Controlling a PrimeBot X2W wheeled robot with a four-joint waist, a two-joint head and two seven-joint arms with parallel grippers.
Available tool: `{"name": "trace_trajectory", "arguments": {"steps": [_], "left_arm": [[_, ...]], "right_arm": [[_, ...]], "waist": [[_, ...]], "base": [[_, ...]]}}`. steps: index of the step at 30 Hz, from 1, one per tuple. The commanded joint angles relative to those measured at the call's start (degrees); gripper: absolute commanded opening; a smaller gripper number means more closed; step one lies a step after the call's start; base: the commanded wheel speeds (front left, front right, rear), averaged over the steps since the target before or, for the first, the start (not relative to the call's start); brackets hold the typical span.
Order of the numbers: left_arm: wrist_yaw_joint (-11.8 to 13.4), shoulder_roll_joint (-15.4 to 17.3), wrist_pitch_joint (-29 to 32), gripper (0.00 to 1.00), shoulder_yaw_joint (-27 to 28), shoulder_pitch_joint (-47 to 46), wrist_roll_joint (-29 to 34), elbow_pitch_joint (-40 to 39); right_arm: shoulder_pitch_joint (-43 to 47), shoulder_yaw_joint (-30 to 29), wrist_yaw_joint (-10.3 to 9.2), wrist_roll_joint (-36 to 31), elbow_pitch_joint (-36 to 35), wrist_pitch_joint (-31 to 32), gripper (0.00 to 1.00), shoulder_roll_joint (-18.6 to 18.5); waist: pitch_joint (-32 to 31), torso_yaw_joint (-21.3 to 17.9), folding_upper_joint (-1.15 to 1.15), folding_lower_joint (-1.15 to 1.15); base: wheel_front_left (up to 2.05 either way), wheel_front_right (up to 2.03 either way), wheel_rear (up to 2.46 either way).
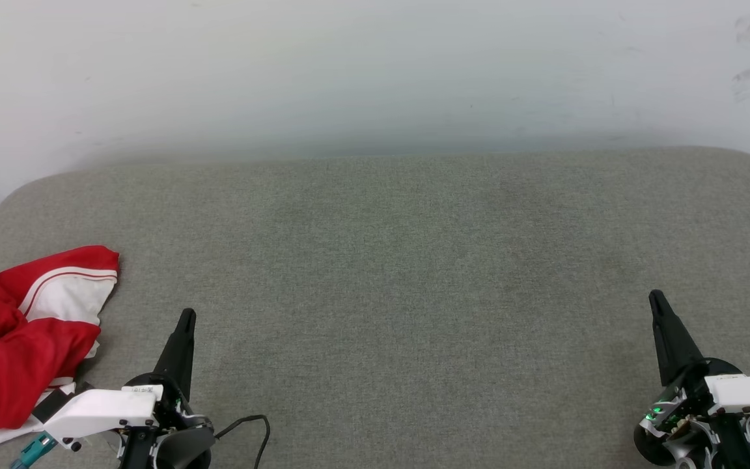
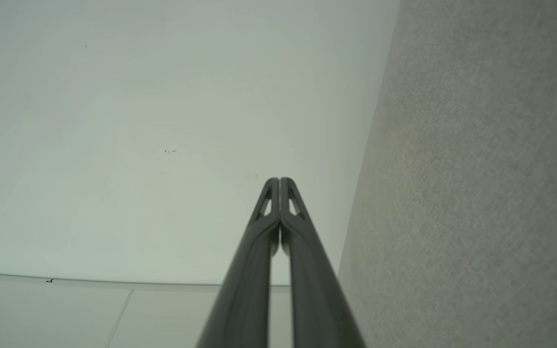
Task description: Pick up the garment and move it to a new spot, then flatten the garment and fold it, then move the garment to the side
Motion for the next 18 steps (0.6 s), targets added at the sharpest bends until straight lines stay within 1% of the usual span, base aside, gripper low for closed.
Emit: {"name": "trace_trajectory", "arguments": {"steps": [1, 17, 18], "left_arm": [[-0.1, -0.1, 0.1, 0.0, 0.0, -0.3, 0.0, 0.0], [-0.1, -0.1, 0.1, 0.0, 0.1, -0.3, 0.0, 0.0], [0.0, 0.0, 0.0, 1.0, 0.0, 0.0, 0.0, 0.0]], "right_arm": [[-0.4, 0.0, 0.0, -0.2, 0.0, 0.0, 0.0, 0.2], [-0.4, 0.0, 0.0, -0.2, 0.0, 0.0, 0.0, 0.2], [0.0, 0.0, 0.0, 0.0, 0.0, 0.0, 1.0, 0.0]], "waist": [[0.0, 0.0, 0.0, 0.0], [0.0, 0.0, 0.0, 0.0], [0.0, 0.0, 0.0, 0.0]], "base": [[0.0, 0.0, 0.0], [0.0, 0.0, 0.0], [0.0, 0.0, 0.0]]}}
